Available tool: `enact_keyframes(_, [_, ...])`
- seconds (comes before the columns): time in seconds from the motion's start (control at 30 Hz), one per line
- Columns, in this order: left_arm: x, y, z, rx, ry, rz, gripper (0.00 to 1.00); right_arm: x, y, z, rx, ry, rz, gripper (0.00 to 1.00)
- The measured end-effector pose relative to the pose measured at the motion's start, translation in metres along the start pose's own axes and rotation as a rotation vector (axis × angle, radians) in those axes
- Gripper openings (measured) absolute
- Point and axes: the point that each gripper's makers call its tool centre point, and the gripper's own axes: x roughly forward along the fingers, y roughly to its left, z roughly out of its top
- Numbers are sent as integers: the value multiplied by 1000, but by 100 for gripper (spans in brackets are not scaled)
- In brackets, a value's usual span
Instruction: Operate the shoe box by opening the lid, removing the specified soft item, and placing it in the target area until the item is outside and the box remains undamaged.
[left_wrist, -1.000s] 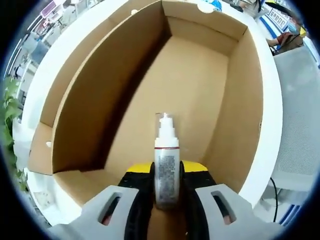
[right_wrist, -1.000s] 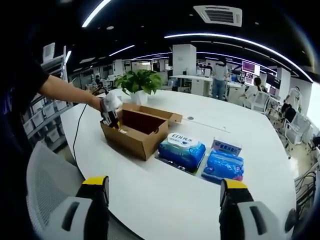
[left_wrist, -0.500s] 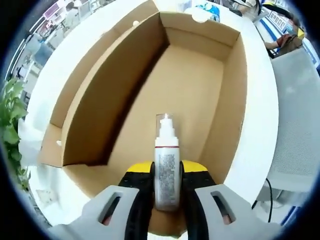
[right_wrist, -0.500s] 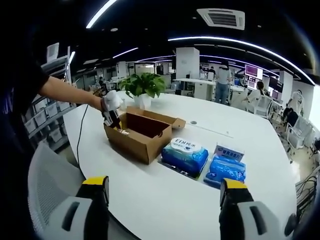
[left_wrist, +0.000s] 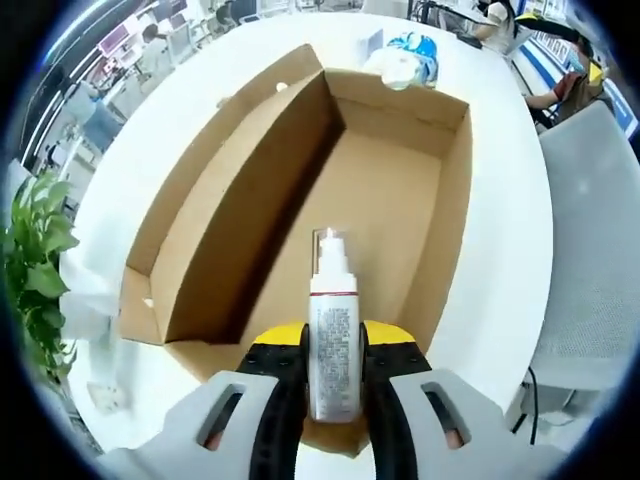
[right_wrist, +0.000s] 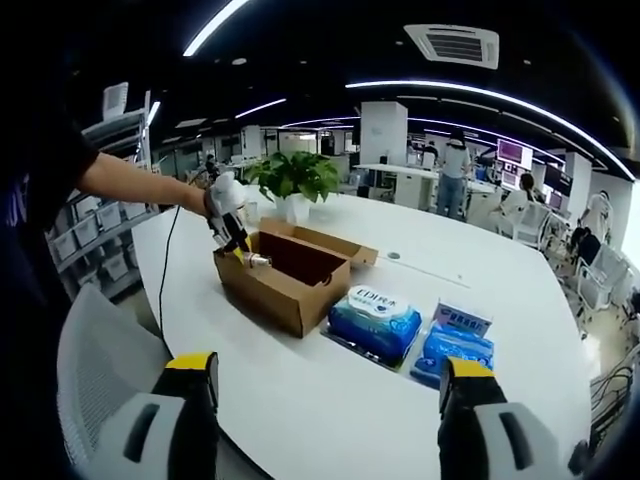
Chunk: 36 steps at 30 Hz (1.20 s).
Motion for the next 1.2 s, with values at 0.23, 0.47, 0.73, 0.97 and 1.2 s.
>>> enact_keyframes(0.23, [-13, -2, 10, 8, -45, 12, 18, 0, 6, 5, -16, -11, 12, 91])
enact_keyframes(0.47, [-27, -12, 20, 37, -83, 13, 18, 2, 14, 11, -32, -23, 33, 90])
enact_keyframes(0.73, [-41, -27, 27, 67, -113, 8, 18, 5, 25, 22, -58, -57, 63, 88])
enact_keyframes(0.97, [-51, -41, 35, 94, -150, 1, 18, 9, 36, 29, -78, -73, 93, 83])
enact_keyframes(1.2, [-54, -59, 40, 131, -166, -18, 18, 16, 45, 35, -104, -90, 118, 82])
